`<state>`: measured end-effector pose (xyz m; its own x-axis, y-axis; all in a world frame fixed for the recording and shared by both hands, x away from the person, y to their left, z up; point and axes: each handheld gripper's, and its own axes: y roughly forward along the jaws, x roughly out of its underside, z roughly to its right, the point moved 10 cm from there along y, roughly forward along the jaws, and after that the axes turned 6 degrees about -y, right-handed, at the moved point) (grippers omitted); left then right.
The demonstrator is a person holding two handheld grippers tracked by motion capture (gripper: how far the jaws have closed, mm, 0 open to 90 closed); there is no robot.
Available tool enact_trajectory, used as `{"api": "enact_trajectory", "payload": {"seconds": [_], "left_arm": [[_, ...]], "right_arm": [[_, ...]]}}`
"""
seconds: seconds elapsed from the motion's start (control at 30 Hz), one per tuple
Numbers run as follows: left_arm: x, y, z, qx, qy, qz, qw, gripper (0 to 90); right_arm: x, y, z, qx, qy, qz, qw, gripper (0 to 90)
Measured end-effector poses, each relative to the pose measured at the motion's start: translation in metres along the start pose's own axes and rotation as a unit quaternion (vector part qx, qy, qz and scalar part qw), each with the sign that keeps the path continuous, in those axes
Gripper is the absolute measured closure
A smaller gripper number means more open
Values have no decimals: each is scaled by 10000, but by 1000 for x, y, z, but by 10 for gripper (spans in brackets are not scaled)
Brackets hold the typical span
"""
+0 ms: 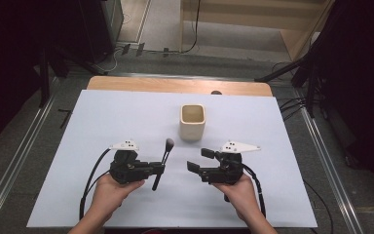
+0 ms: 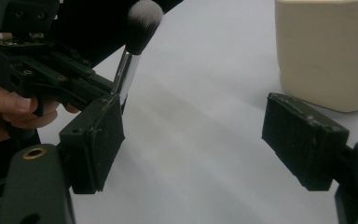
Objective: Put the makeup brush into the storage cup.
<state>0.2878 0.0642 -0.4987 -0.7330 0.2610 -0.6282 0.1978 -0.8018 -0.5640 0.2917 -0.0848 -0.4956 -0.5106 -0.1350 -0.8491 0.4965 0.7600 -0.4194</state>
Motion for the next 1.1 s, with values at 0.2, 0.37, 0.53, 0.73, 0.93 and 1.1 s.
{"api": "enact_trajectory", "payload": {"seconds": [0.2, 0.37, 0.53, 0.73, 0.93, 1.1], "left_arm": [[-1, 1, 0, 14, -33, 36, 10000, 802], [-1, 2, 1, 30, -39, 37, 10000, 802], [-2, 3, 0, 11, -28, 66, 10000, 802], [-1, 3, -1, -15, -30, 54, 10000, 802], [-1, 5, 0, -7, -60, 97, 9999, 802], [-2, 7, 3, 37, -120, 186, 9997, 802]], "right_arm": [[-2, 4, -3, -36, 133, -5, 9999, 233], [-6, 7, -5, -7, 133, 63, 9999, 238], [-7, 10, -9, -64, 192, 42, 9998, 245], [-9, 15, -12, -133, 337, 27, 9993, 264], [-12, 19, -17, -180, 441, 46, 9989, 303], [-13, 25, -22, -245, 581, 57, 9980, 328]]}}
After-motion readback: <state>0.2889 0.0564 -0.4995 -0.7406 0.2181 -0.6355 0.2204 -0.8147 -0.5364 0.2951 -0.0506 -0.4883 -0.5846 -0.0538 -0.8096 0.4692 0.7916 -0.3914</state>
